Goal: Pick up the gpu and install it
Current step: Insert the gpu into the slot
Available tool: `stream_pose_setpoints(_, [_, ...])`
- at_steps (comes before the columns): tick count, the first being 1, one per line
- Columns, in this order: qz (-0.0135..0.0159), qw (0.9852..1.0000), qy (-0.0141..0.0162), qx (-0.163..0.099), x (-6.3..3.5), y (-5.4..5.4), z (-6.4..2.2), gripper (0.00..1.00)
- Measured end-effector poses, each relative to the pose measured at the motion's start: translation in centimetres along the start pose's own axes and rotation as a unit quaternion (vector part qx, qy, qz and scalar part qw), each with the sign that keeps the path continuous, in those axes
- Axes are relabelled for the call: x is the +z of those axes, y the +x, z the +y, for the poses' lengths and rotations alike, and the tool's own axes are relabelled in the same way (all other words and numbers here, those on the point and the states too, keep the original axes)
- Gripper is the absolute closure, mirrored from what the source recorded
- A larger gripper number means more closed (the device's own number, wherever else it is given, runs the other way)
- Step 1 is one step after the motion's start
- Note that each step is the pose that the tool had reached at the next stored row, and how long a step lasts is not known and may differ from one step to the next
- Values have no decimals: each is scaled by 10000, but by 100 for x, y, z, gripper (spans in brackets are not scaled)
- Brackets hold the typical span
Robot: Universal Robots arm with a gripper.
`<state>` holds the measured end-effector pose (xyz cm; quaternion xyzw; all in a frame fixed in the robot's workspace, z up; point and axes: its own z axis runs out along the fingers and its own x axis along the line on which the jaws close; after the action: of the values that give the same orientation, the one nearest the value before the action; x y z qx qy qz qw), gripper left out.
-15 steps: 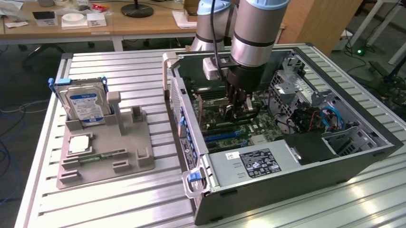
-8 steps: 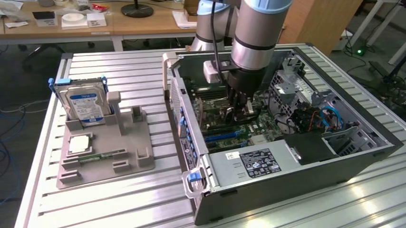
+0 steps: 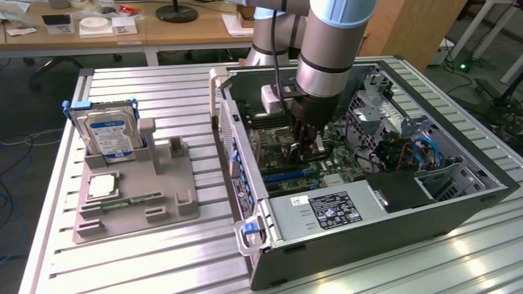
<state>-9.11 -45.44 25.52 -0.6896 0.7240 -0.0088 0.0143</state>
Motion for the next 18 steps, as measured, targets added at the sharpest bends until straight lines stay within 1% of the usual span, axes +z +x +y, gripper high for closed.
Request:
stream_pose_setpoints(6, [1,10000,-22,1,53,2,32,72])
stream_pose_setpoints(13, [1,10000,-42,4,104,20,35,72])
stream_pose_setpoints(18, [4,10000,-59,4,134,24,63,72])
